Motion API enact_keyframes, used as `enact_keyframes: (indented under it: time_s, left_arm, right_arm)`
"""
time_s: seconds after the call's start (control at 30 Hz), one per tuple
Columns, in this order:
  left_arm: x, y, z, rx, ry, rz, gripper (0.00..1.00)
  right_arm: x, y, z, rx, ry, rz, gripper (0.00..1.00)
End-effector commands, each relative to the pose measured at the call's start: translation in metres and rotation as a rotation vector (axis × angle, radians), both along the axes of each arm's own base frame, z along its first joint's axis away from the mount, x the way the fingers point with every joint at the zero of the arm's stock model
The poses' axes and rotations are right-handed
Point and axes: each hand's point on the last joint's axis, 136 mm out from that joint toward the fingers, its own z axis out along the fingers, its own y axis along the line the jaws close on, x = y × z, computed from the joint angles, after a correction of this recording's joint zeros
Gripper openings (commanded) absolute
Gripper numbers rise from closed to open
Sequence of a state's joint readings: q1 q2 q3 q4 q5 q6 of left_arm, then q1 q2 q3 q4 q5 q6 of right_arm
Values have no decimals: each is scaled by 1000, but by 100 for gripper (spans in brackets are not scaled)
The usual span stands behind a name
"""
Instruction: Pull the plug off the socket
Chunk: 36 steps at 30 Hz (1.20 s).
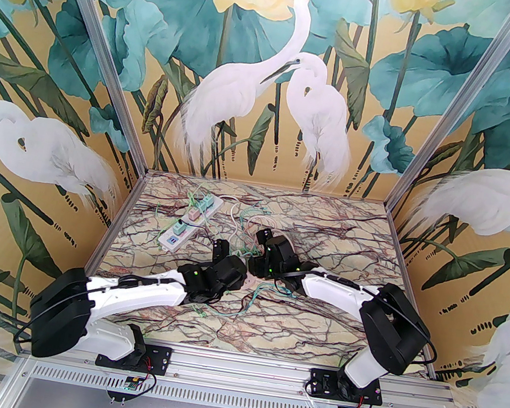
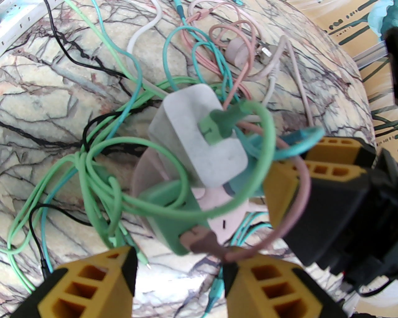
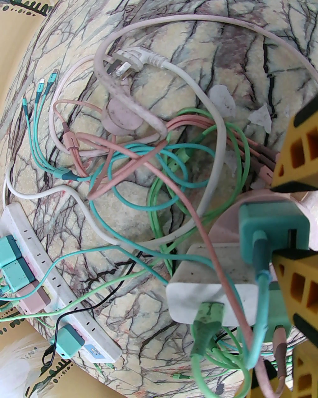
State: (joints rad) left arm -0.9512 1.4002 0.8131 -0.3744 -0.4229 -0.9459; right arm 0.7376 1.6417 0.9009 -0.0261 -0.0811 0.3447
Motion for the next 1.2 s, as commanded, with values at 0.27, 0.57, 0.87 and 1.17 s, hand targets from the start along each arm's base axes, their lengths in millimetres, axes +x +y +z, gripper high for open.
enact_keyframes:
  time_s: [0.27,0.57,0.87,1.17]
  left_arm:
    - [20,-12,-9,46,-26,50,52]
    - [25,2,-24,153,2,123,47]
    - [28,16,-34,188,22,124,32]
    - [30,22,-36,210,24,92,27]
  right_arm:
    - [-12,-3,-14,13,61,14,33]
    - [-15,-1,-16,28,71,26,33]
    - [-19,3,-18,54,99,33,33]
    - [-22,8,-23,71,141,32,33]
